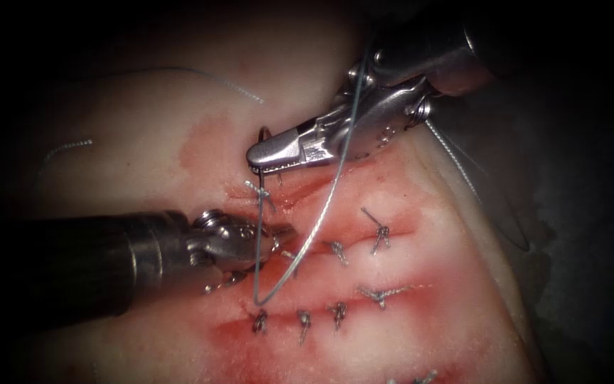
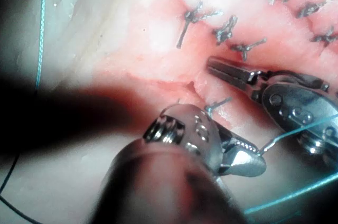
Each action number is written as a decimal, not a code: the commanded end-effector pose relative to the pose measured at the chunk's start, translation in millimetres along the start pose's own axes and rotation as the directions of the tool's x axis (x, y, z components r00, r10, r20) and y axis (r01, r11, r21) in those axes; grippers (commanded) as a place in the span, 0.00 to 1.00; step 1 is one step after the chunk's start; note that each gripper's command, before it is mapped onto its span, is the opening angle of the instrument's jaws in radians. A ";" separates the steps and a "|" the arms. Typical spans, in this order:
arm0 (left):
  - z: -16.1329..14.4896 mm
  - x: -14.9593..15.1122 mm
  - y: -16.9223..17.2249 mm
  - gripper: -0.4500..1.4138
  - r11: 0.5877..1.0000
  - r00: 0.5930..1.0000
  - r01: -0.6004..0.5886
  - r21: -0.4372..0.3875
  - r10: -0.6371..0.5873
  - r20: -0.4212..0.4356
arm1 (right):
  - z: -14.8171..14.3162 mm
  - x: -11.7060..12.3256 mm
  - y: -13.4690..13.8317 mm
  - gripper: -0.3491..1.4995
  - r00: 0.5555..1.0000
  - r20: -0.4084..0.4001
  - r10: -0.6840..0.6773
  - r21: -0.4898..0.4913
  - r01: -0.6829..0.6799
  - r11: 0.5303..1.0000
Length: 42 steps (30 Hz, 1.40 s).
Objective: Wound Closure
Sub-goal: Push the needle through the tissue using the right gripper
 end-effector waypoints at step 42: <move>1.4 0.8 -0.2 0.00 1.000 0.998 -0.007 -0.010 0.006 -0.057 | 0.4 1.3 -1.2 0.00 0.916 -0.052 0.397 0.136 -0.387 0.912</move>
